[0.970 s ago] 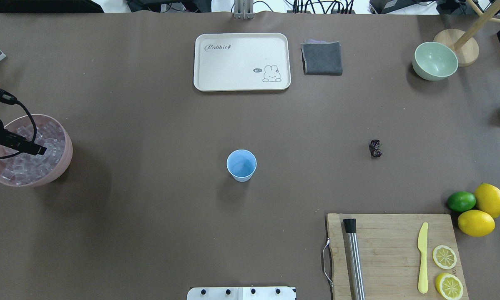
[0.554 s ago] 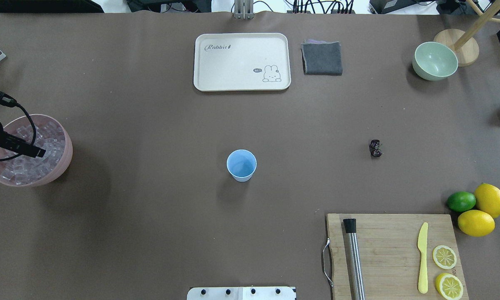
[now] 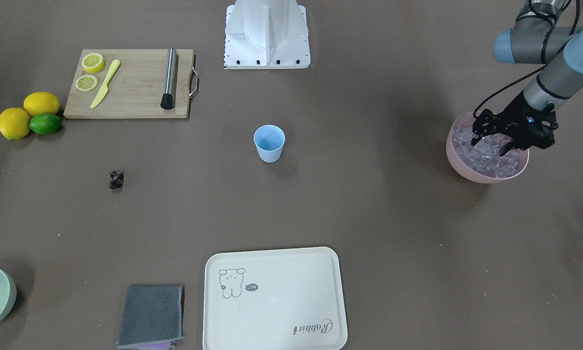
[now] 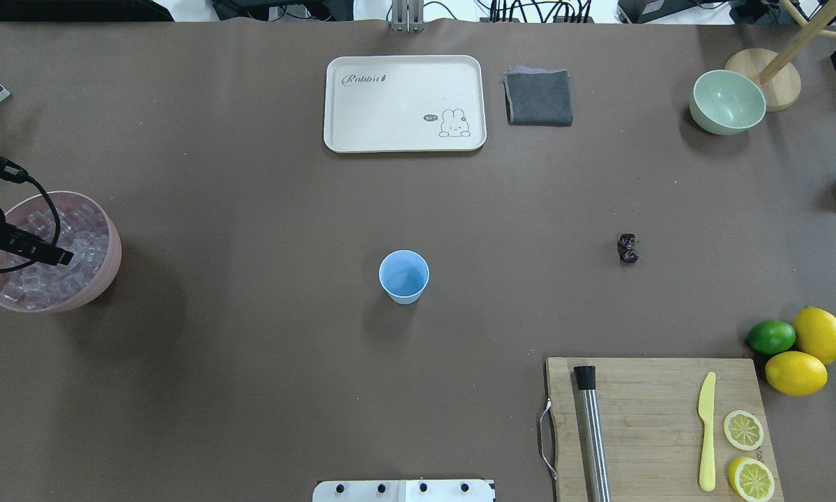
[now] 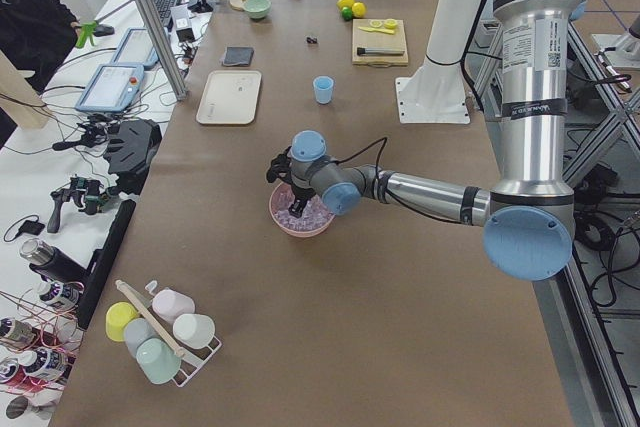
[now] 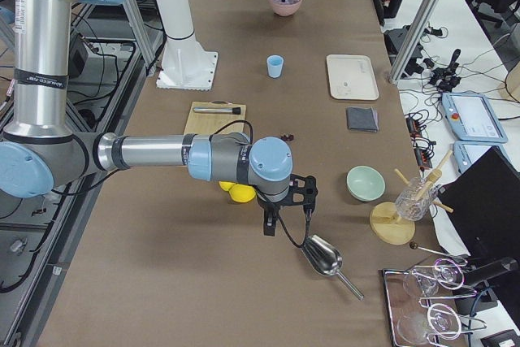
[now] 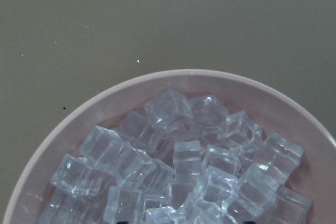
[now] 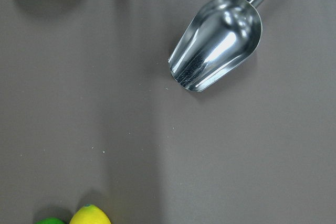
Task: Put ice and cherries in cup
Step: 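Lower the left gripper into the bowl and grasp an ice cube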
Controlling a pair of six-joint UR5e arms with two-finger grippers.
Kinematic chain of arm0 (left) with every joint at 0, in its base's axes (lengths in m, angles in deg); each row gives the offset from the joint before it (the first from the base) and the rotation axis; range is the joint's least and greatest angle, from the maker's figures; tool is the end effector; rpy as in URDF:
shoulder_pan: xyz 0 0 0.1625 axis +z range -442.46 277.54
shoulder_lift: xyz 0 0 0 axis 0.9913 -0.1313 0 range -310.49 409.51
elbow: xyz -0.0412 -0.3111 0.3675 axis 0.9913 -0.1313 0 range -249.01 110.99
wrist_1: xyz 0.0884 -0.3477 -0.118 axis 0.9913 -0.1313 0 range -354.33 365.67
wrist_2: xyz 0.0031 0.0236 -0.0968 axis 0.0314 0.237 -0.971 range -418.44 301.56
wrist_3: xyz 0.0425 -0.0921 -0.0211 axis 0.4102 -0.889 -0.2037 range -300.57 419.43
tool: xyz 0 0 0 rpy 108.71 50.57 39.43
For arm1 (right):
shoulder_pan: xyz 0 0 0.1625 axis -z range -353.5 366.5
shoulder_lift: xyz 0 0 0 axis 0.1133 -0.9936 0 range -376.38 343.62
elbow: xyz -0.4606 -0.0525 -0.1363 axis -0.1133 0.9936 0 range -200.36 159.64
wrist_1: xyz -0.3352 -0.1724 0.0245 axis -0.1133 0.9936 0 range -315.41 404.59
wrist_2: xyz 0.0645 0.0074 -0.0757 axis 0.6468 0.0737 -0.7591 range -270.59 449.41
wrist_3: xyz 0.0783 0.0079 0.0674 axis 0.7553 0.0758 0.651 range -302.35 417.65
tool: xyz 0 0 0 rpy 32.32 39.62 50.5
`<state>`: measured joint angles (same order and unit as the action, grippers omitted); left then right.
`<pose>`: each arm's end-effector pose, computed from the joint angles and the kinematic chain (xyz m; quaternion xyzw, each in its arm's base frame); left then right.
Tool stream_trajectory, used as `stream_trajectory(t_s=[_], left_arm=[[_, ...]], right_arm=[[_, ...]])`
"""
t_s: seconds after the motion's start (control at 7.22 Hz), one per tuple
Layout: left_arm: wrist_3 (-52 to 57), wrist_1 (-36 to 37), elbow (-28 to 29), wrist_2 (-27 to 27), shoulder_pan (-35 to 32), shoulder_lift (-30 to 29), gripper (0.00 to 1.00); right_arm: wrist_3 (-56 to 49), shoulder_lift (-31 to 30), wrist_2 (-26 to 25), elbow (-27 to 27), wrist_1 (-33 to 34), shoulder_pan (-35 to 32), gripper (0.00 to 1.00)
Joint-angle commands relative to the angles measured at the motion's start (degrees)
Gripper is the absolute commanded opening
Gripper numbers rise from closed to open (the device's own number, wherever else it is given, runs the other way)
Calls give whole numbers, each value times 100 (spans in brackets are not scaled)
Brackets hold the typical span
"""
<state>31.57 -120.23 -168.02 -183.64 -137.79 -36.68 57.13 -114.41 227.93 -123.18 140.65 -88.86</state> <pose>0.1957 -0.4124 0.6110 0.1391 0.4157 0.1589 0.8847 0.0912 -0.3761 0.6823 0.0111 -0.4108 0.0431 0.9106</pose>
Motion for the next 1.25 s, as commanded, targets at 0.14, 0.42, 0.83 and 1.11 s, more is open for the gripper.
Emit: stream_trajectory(t_s=[0.14,0.42,0.83,1.11], left_arm=[[-9,-13,-30,-5,31,5,21],[0,-22,-57,-5,22,5,6],[-17,-13,-100,-22,-4,14,69],[-44,5,-145,-57,-48,14,79]], right_arm=[[0,2,0,-1,0,-9,100],[0,-6,0,-1,0,-18,100],[9,20,9,8,0,-18,100],[227,46,9,-9,-9,-9,100]])
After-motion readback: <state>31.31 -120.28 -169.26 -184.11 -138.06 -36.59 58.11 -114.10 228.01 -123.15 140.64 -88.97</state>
